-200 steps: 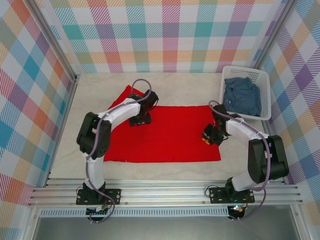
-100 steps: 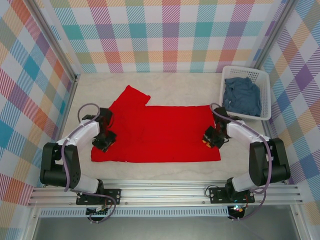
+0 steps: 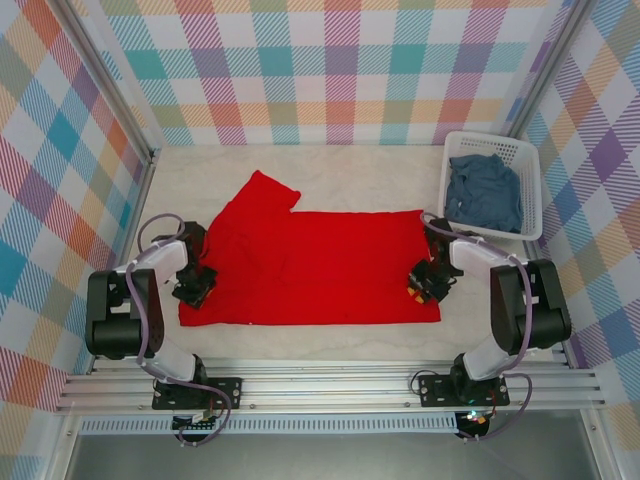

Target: Fold and stack the t-shirts

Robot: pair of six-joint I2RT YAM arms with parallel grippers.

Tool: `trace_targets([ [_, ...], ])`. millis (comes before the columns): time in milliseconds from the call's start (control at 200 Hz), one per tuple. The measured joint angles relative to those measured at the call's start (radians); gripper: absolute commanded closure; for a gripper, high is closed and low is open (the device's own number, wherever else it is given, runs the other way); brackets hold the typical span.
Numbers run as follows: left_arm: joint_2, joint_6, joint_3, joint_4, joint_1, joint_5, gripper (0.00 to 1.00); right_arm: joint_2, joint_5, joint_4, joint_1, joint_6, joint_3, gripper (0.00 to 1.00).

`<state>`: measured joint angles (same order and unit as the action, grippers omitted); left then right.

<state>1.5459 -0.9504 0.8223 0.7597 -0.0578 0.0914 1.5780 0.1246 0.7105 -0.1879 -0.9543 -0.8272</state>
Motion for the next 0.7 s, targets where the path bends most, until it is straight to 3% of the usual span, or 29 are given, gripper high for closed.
trace_targets([
  [200,-0.031,-0.004,-0.033,-0.003,-0.007,0.027,0.65,-0.004,-0.002,0.043,-0.050,-0.021,0.008,0.79],
  [700,-0.124,-0.045,-0.121,0.008,-0.124,0.067,0.65,-0.026,0.080,0.073,-0.180,-0.124,0.052,0.78],
])
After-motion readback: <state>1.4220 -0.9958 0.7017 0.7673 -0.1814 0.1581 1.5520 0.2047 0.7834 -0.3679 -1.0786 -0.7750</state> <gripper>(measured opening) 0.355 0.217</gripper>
